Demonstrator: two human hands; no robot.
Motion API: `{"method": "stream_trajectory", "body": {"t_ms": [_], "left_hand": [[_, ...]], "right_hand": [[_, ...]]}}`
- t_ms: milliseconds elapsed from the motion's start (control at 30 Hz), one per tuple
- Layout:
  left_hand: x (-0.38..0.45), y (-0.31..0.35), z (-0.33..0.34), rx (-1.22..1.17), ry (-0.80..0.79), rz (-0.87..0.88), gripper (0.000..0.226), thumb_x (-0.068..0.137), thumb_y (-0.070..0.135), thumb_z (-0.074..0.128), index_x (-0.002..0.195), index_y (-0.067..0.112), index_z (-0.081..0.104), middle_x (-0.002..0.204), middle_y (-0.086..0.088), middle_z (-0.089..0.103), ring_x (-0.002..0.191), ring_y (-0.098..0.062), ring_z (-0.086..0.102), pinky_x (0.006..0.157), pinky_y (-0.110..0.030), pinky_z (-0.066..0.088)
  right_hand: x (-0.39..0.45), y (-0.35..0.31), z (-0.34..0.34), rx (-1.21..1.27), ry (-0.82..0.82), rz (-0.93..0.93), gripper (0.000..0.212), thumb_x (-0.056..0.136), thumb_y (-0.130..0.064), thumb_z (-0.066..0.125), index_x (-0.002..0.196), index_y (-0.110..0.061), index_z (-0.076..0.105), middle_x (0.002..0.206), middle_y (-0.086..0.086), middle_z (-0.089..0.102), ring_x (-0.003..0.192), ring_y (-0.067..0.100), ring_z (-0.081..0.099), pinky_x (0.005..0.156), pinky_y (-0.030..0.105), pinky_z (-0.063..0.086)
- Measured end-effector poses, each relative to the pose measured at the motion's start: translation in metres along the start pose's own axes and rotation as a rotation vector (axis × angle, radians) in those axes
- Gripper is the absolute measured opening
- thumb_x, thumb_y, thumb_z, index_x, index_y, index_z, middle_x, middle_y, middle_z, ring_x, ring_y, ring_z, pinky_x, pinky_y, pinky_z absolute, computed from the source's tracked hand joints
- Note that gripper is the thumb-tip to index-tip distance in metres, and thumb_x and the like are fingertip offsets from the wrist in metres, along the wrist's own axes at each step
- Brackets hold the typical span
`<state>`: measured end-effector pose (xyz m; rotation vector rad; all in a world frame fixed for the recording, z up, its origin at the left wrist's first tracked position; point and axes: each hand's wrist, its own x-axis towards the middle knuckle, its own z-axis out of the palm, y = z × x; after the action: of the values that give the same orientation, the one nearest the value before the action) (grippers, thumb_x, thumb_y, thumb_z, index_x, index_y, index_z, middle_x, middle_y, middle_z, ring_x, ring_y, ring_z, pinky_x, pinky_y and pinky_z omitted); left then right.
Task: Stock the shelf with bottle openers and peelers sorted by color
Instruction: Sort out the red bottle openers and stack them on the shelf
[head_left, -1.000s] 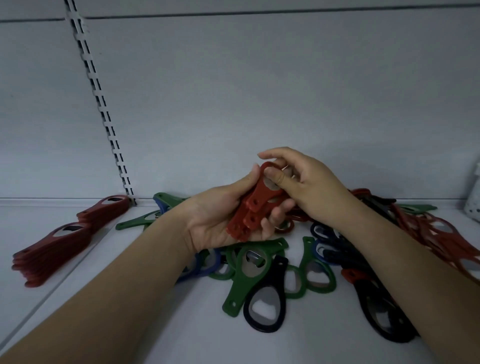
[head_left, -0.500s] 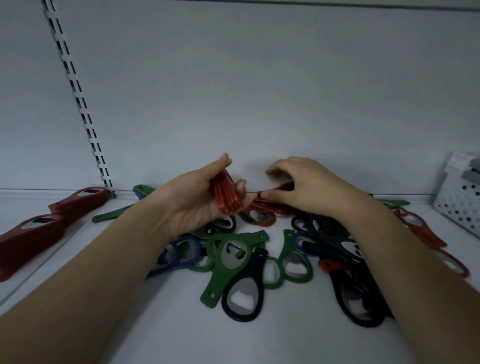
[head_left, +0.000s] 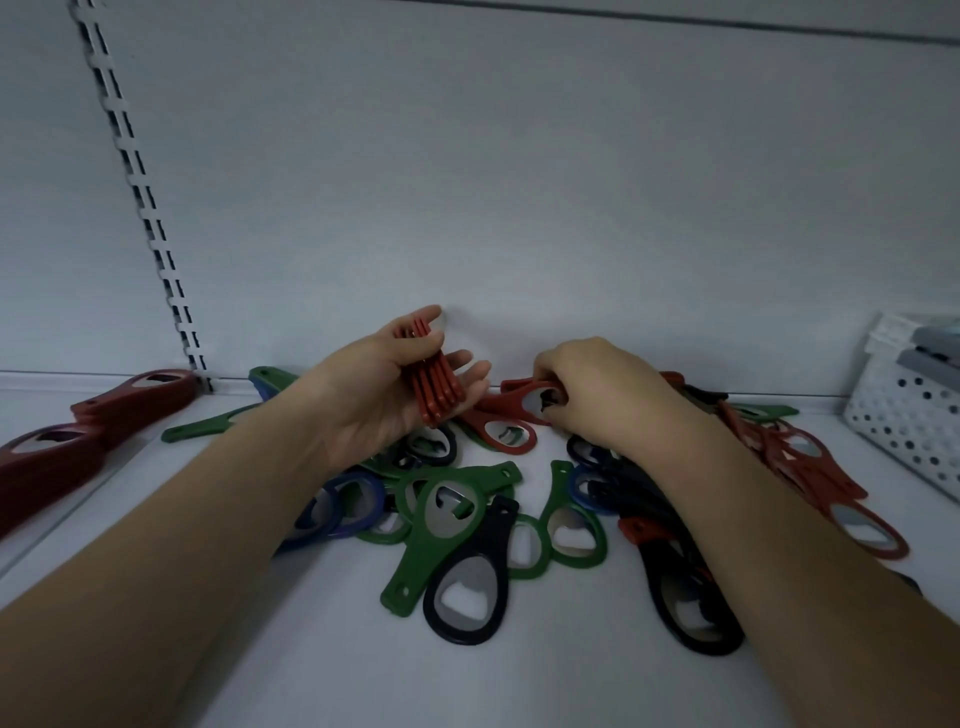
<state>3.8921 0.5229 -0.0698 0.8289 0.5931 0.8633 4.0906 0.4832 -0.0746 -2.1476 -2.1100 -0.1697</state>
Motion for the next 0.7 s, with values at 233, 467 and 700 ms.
{"method": "stream_trajectory", "body": {"t_ms": [233, 467, 700], "left_hand": [[0.000, -0.003, 0.000, 0.084, 0.013, 0.018, 0.036, 0.102, 0.005, 0.045, 0.133, 0.021, 0.053, 0.125, -0.023, 0.055, 0.081, -0.029, 0.075, 0.062, -0.037, 0.061], [0.003, -0.002, -0.005, 0.115, -0.006, 0.028, 0.035, 0.101, 0.008, 0.049, 0.132, 0.023, 0.054, 0.122, -0.021, 0.058, 0.080, -0.027, 0.072, 0.057, -0.031, 0.057], [0.006, 0.002, -0.011, 0.236, 0.019, 0.105, 0.038, 0.093, 0.017, 0.065, 0.130, 0.013, 0.053, 0.094, -0.009, 0.056, 0.061, -0.013, 0.055, 0.046, -0.022, 0.045]], "right_hand": [[0.002, -0.022, 0.000, -0.192, 0.016, 0.084, 0.008, 0.094, -0.024, 0.061, 0.095, -0.016, 0.059, 0.087, 0.000, 0.058, 0.072, 0.018, 0.054, 0.053, 0.027, 0.031], [0.000, -0.031, 0.014, -0.178, 0.155, 0.161, 0.014, 0.093, -0.008, 0.057, 0.083, -0.013, 0.049, 0.081, 0.001, 0.046, 0.077, 0.021, 0.045, 0.064, 0.032, 0.037], [-0.001, 0.005, -0.005, 0.482, 0.203, 0.064, 0.016, 0.084, -0.029, 0.077, 0.098, -0.024, 0.071, 0.094, -0.009, 0.066, 0.085, 0.009, 0.062, 0.069, 0.021, 0.047]]}}
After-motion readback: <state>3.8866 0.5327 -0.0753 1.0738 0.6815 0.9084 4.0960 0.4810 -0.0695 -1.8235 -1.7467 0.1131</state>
